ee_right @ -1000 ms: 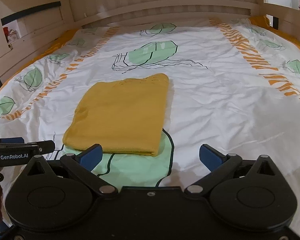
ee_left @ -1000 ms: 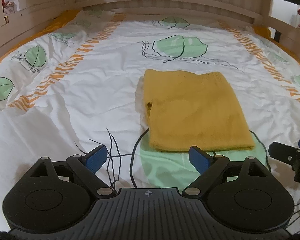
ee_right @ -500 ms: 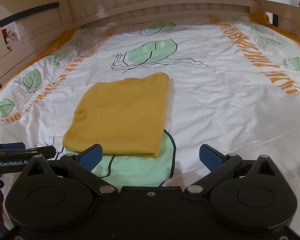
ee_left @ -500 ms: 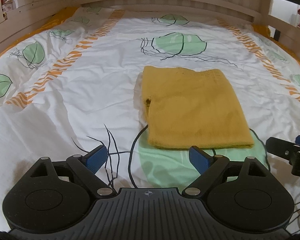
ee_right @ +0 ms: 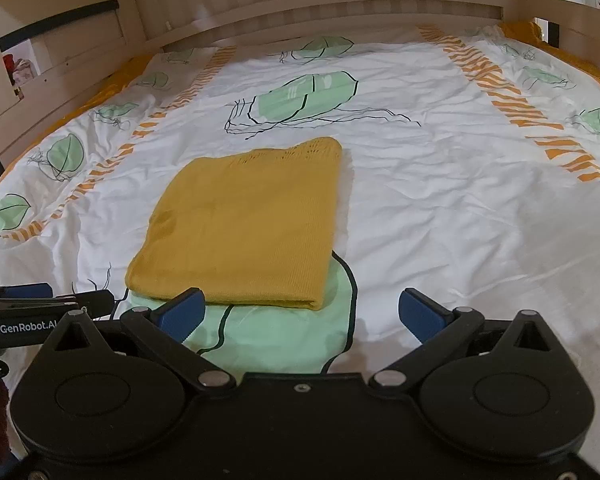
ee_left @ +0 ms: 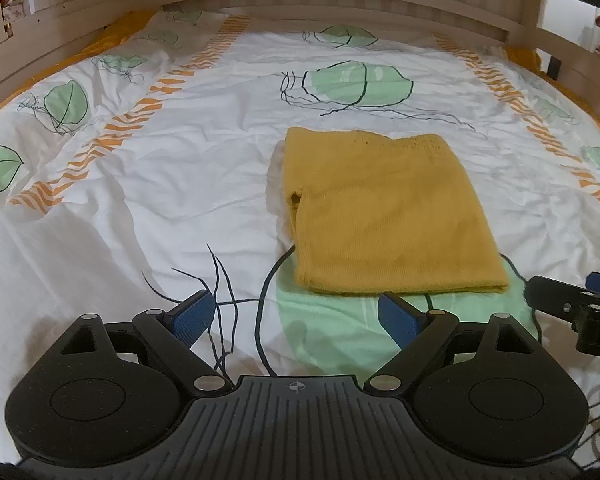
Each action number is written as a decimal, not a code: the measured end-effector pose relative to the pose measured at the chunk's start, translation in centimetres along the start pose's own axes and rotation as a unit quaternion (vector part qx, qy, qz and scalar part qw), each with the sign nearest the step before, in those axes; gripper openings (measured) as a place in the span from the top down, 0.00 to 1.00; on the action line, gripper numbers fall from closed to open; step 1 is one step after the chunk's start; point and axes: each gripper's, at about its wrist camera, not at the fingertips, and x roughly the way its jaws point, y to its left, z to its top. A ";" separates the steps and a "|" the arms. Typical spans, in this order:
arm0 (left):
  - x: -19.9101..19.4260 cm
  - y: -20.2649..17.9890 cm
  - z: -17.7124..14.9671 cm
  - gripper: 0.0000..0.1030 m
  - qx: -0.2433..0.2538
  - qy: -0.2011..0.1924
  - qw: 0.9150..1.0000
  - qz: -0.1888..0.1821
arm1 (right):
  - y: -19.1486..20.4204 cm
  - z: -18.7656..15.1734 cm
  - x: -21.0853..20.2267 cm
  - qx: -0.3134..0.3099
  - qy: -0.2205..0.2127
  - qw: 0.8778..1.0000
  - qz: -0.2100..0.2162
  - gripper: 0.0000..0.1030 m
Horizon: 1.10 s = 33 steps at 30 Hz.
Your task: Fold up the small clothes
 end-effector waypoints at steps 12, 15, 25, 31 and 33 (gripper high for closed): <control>0.3 -0.1 -0.1 0.13 0.001 0.006 1.000 -0.002 | 0.0 -0.1 0.4 0.003 0.007 1.000 0.002 0.00; 0.3 -0.2 0.0 0.13 0.000 0.008 1.000 -0.002 | -0.1 0.0 0.6 0.005 0.010 1.000 0.003 0.00; 1.0 -0.3 0.1 0.13 -0.001 0.019 1.000 -0.006 | -0.1 0.2 1.3 0.008 0.021 1.000 0.006 0.00; 1.3 -0.3 0.2 0.13 -0.001 0.022 1.000 -0.007 | 0.1 0.4 1.9 0.008 0.029 1.000 0.007 0.00; 1.5 -0.3 0.3 0.13 -0.001 0.024 1.000 -0.007 | 0.1 0.4 2.2 0.009 0.032 0.999 0.008 0.00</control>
